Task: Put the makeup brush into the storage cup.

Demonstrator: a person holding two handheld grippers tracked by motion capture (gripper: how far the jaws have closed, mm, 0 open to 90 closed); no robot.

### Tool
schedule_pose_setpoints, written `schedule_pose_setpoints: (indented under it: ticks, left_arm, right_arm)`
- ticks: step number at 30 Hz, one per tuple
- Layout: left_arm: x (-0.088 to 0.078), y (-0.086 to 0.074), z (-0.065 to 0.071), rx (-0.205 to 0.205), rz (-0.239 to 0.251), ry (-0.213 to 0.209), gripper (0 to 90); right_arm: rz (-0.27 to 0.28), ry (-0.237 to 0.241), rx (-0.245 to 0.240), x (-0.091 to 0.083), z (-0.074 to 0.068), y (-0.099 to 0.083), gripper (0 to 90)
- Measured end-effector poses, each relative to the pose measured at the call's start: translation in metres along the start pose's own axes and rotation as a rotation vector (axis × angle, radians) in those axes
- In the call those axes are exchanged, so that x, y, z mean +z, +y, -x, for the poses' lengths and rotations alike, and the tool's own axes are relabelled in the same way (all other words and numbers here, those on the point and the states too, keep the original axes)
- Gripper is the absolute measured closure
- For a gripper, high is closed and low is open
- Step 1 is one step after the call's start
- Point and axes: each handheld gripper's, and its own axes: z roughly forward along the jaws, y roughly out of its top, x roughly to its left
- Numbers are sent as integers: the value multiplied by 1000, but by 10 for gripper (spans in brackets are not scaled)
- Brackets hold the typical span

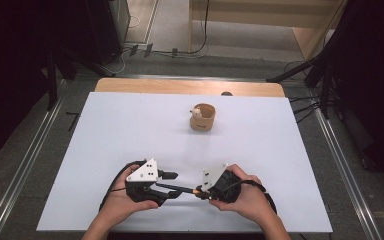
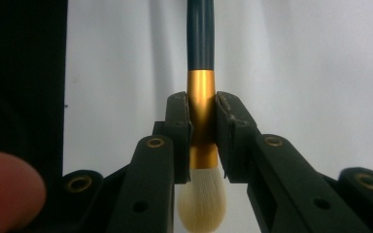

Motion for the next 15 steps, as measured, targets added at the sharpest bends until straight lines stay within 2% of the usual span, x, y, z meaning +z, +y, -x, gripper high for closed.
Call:
schedule_pose_setpoints:
  ticks: [2, 3, 4, 5, 8, 12, 15]
  left_arm:
    - [3, 2, 3, 11, -30, -5, 461]
    - [3, 2, 3, 11, -30, -5, 463]
    - [4, 2, 4, 22, -40, -5, 469]
    - [7, 3, 5, 29, -51, -8, 477]
    - [15, 3, 9, 58, -94, -26, 489]
    - [17, 3, 9, 60, -104, -29, 499]
    - [18, 3, 9, 57, -111, -27, 517]
  right_arm:
    - [-21, -4, -12, 2, 0, 1, 786]
    - [-21, -4, -12, 2, 0, 1, 786]
    - [-52, 2, 6, 4, -3, 3, 786]
    - [-56, 10, -7, 6, -2, 3, 785]
    - [-61, 12, 2, 6, -3, 3, 785]
    - [-51, 22, -10, 7, -1, 3, 786]
    - [-60, 12, 1, 5, -1, 2, 786]
